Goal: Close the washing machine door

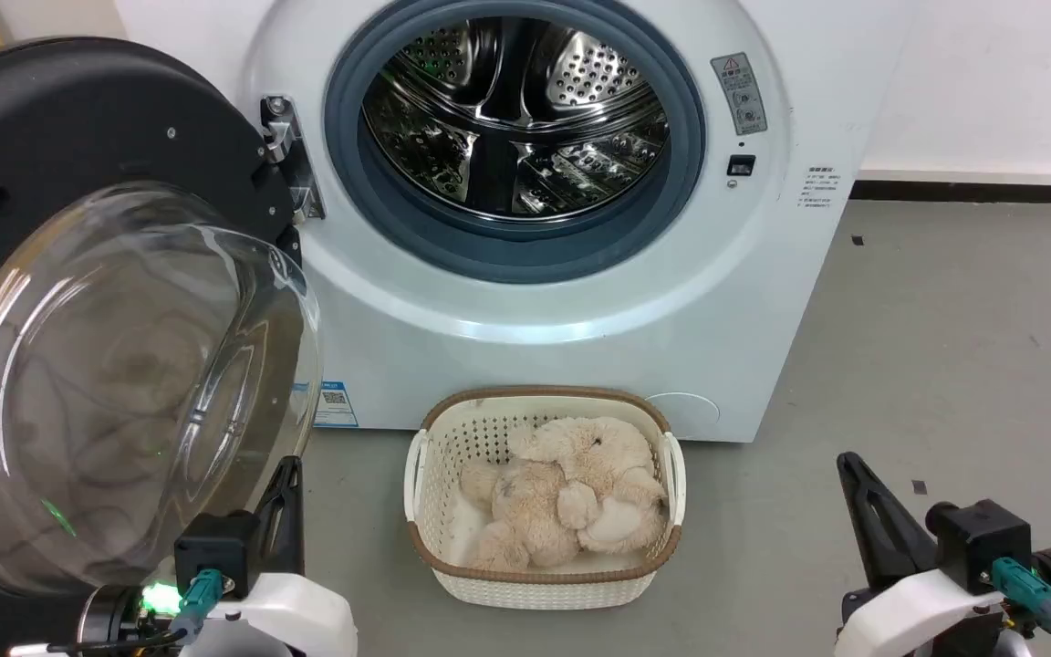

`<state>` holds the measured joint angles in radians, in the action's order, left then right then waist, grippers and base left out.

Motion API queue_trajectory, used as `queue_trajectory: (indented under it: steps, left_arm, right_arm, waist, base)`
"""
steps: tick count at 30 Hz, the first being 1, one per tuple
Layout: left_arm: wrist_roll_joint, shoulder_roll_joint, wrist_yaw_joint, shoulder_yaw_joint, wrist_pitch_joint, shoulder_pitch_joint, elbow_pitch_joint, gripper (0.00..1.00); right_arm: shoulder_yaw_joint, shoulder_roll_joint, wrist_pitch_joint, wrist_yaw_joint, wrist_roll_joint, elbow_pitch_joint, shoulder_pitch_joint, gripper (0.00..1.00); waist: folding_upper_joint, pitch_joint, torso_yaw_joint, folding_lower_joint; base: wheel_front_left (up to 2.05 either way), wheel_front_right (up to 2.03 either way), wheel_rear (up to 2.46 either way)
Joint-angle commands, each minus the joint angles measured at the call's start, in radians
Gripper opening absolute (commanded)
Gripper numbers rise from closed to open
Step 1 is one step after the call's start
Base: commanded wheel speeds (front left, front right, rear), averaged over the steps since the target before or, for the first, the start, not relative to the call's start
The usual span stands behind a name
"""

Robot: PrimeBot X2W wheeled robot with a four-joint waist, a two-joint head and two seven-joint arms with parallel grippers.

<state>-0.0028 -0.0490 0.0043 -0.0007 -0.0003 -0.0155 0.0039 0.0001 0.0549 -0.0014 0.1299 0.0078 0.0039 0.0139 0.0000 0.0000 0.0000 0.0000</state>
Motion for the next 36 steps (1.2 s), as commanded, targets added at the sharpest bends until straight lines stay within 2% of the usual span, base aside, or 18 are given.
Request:
queue_trajectory:
  steps: [1,8,9,25,36]
  left_arm:
    - [0.003,-0.001,-0.004,0.001,0.000,0.015,-0.004,0.00]
    - [0.003,-0.001,-0.004,0.001,0.000,0.015,-0.004,0.00]
    - [0.000,0.000,0.000,0.000,0.000,0.000,0.000,1.00]
    - [-0.004,-0.001,0.015,-0.016,-0.024,0.001,0.012,1.00]
    - [-0.012,-0.001,0.028,-0.027,-0.047,0.000,0.018,1.00]
  right_arm:
    - [0.000,-0.005,0.001,0.001,-0.008,-0.004,-0.014,0.00]
    - [0.000,-0.005,0.001,0.001,-0.008,-0.004,-0.014,0.00]
    - [0.000,0.000,0.000,0.000,0.000,0.000,0.000,1.00]
    - [-0.004,0.000,-0.024,0.000,0.019,0.004,0.007,1.00]
    - [-0.005,-0.001,-0.047,0.000,0.030,0.002,0.017,1.00]
  waist:
    - [0.0000,0.000,0.000,0.0000]
    - [0.0000,0.000,0.000,0.0000]
    - [0.0000,0.000,0.000,0.0000]
    - [0.0000,0.000,0.005,0.0000]
    - [0.0000,0.000,0.034,0.0000]
  base:
    - [0.00,0.00,0.00]
    - [0.00,0.00,0.00]
    - [0.00,0.00,0.00]
    - [0.00,0.00,0.00]
    - [0.00,0.00,0.00]
